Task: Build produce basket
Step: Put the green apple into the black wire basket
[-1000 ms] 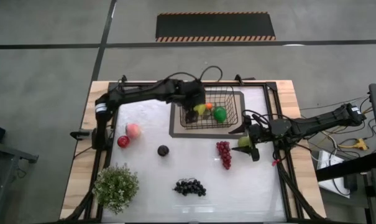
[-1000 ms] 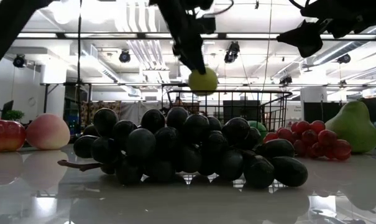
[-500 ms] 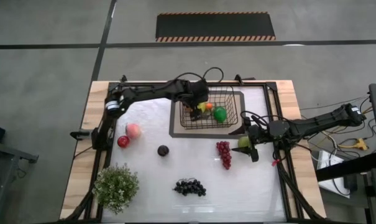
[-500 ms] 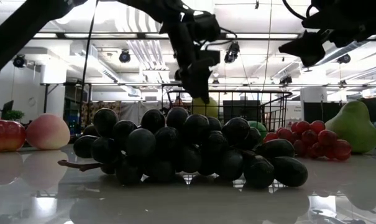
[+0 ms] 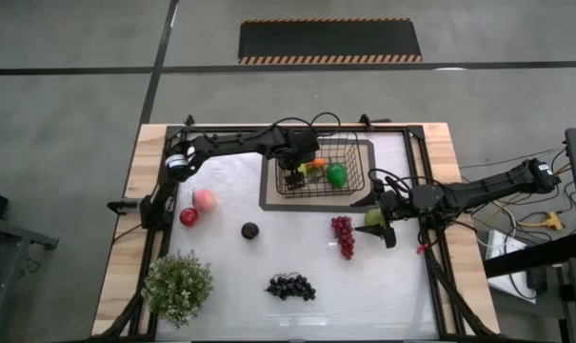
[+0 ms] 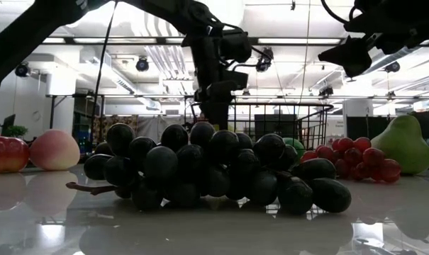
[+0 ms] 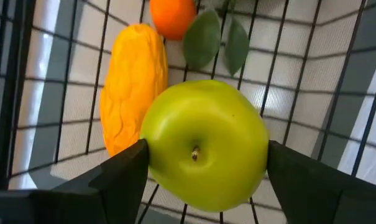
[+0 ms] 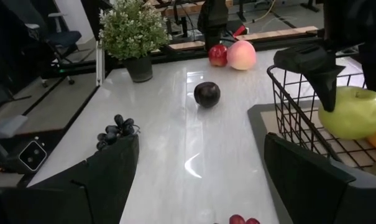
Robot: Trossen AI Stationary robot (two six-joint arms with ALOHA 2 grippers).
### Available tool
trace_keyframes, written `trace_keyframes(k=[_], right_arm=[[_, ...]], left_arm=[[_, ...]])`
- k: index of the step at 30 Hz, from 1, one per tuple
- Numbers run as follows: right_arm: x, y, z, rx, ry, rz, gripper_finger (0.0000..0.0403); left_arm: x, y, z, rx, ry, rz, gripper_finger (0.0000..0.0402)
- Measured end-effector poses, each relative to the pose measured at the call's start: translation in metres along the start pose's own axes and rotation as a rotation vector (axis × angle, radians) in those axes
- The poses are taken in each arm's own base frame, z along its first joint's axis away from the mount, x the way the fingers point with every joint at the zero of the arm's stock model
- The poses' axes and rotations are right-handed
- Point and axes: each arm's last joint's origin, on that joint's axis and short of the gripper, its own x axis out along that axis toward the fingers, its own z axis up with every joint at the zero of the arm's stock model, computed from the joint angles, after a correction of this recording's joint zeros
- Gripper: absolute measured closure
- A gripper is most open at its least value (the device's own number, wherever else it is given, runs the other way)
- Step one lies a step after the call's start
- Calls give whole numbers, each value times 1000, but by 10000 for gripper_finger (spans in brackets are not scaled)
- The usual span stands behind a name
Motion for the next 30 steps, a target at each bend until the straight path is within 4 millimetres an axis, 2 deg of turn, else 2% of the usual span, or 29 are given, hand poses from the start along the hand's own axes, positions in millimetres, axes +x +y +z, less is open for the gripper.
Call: trace_keyframes(k=[10, 18, 26, 30], right_arm=[[0, 0, 0, 2, 0, 0, 76], [0, 0, 0, 2, 0, 0, 76], [0, 0, 0, 3, -4, 1, 76], [0, 0, 1, 3, -8, 1, 76]], left_arm=[[12, -2, -8, 3, 40, -8, 121], [13, -2, -9, -3, 42, -9, 119], [12, -2, -9, 3, 41, -9, 79], [12, -2, -9, 7, 40, -9, 73]])
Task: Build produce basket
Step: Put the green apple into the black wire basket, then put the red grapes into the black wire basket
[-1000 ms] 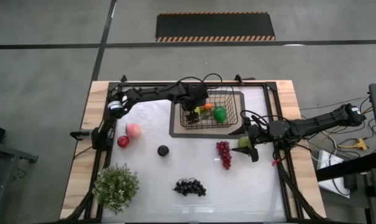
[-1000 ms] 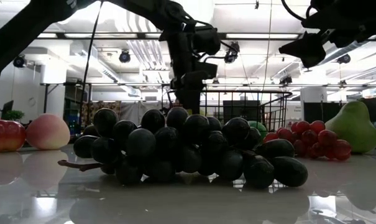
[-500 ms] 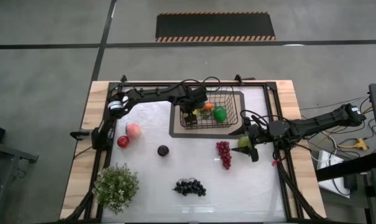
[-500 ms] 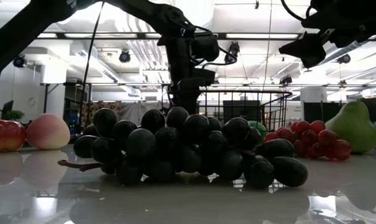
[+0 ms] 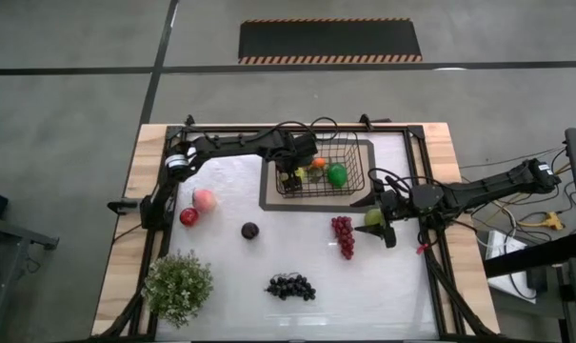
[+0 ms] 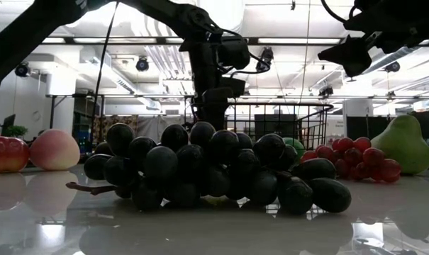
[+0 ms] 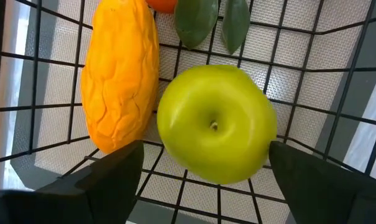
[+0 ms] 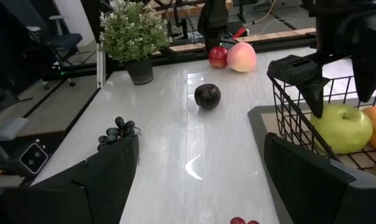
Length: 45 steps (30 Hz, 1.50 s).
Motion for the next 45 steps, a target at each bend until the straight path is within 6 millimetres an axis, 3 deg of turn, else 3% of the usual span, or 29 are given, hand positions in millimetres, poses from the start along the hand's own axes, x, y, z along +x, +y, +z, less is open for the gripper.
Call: trace_keyframes(k=[9, 16, 23, 29, 33, 38, 45], right_arm=[[0, 0, 2, 62, -16, -5, 76], [1, 0, 4, 116, -46, -14, 76], [7, 1, 8, 151, -34, -16, 76], [19, 5, 13, 191, 10, -16, 76], [29, 15, 16, 227, 76, 10, 76], [42, 29, 18, 315, 210, 11, 76], [56, 39, 22, 522, 469, -144, 76]], left_arm=[[-21, 1, 0, 16, -38, 3, 72], [-71, -7, 0, 65, -189, 12, 72], [-137, -47, -4, 178, -508, -7, 72], [-169, -87, -24, 320, -784, -35, 72], [-175, -99, -47, 338, -918, -59, 72], [-175, -99, -75, 319, -1027, -73, 72], [-173, -93, -99, 283, -1148, -68, 72]])
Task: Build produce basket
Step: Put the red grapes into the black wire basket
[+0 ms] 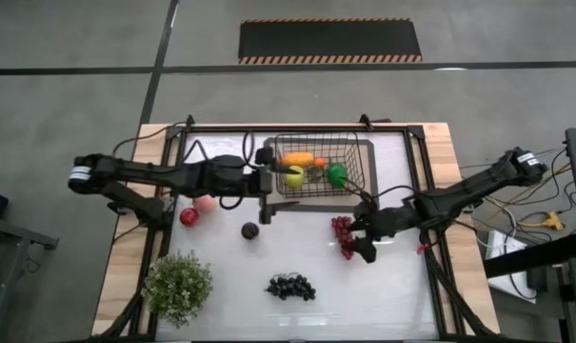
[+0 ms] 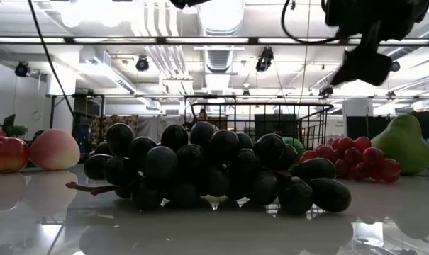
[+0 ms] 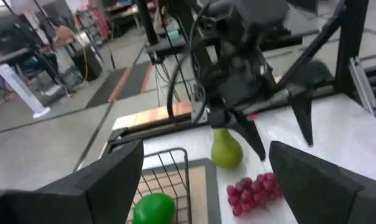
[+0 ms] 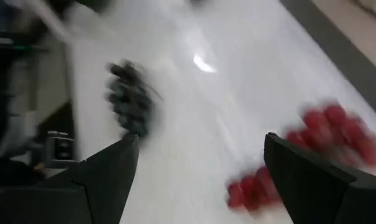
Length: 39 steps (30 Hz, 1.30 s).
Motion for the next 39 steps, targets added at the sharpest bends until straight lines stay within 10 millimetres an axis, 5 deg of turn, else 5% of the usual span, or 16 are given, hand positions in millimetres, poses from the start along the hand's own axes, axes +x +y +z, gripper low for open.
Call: trace_keyframes(k=[9, 22, 39], right_arm=[[6, 10, 8, 211, 242, -345, 76], [48, 26, 15, 275, 356, -506, 80], [93, 15, -1, 261, 456, -677, 263]], left_arm=[[-13, 1, -2, -3, -32, 8, 72], [-12, -1, -11, 7, -6, 5, 72], [-12, -2, -14, 32, 0, 4, 72]])
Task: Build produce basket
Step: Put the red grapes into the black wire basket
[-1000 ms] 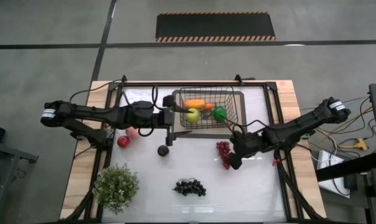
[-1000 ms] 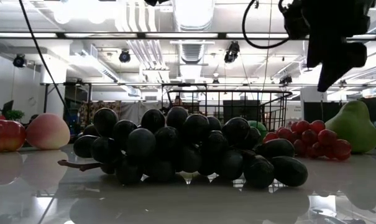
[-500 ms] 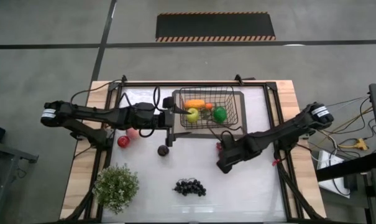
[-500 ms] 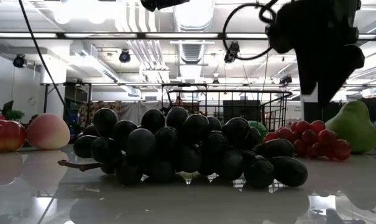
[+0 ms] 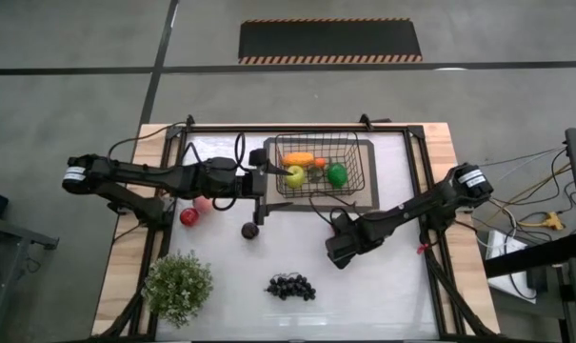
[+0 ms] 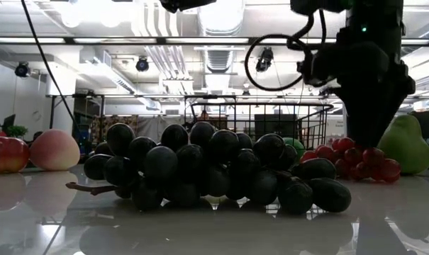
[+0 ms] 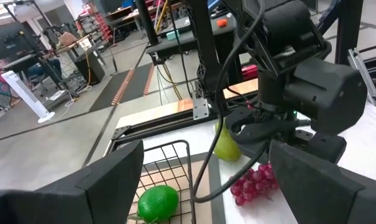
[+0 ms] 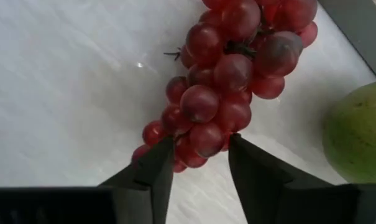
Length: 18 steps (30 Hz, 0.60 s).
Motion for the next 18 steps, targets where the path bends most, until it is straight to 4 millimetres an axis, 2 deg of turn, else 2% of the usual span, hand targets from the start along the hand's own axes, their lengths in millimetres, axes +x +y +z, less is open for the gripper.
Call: trace_keyframes(k=[18], right_arm=[[-4, -4, 1, 6, -54, -3, 366]], left_arm=[[0, 0, 0, 2, 1, -1, 72]])
